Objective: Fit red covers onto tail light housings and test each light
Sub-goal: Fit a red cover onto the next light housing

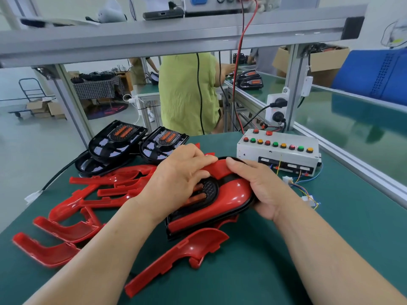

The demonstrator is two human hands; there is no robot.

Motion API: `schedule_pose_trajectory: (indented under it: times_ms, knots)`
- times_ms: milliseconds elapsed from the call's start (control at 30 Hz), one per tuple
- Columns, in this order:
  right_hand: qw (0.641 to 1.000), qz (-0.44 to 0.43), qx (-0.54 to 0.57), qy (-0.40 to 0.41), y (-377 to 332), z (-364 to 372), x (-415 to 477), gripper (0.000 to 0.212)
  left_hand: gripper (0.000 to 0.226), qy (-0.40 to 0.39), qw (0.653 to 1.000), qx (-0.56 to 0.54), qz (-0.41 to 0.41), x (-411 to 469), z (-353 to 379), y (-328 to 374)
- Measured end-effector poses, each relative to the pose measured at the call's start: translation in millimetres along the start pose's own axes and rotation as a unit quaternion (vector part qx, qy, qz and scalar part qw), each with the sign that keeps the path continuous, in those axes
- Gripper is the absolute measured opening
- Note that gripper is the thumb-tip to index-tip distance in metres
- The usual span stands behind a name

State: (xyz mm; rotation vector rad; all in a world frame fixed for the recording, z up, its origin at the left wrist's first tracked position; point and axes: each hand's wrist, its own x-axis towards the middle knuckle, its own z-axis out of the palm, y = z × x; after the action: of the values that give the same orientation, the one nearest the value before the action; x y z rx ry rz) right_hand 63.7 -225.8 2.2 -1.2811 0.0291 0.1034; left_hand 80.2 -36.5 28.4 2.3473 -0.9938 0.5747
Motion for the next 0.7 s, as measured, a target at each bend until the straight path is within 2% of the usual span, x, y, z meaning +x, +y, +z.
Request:
schedule_pose_trajectory:
  times_ms: [67, 200, 400, 500, 700]
  knots:
    - [1.000, -0.001, 0.012, 0.004, 1.0, -0.2, -0.8, 0.046, 0.034, 0.004, 1.000, -0.013, -0.010, -0.5, 1.0, -0.5]
    - [1.000, 0.005, 0.011, 0.009, 0.1, 0.3, 0.3, 0.057, 0.033, 0.000, 0.998, -0.056, -0.036, -1.4, -1.3, -2.9]
    - [0.999, 0.041, -0.002, 0.027, -2.8, -0.5, 2.1, 0.054, 0.033, -0.018, 0.997, -0.055, -0.047, -0.3, -5.4, -7.4]
    - [0.999, 0.023, -0.030, 0.009, -2.3, 0.7, -0.8, 0.049, 0.034, -0.009, 0.999, -0.044, -0.031, -0.9, -1.8, -5.1]
    - [1.000, -0.007, 0.004, -0.013, -0.8, 0.4, -3.6, 0.044, 0.035, 0.007, 0.998, -0.065, -0.023, -1.1, 3.1, -2.0]
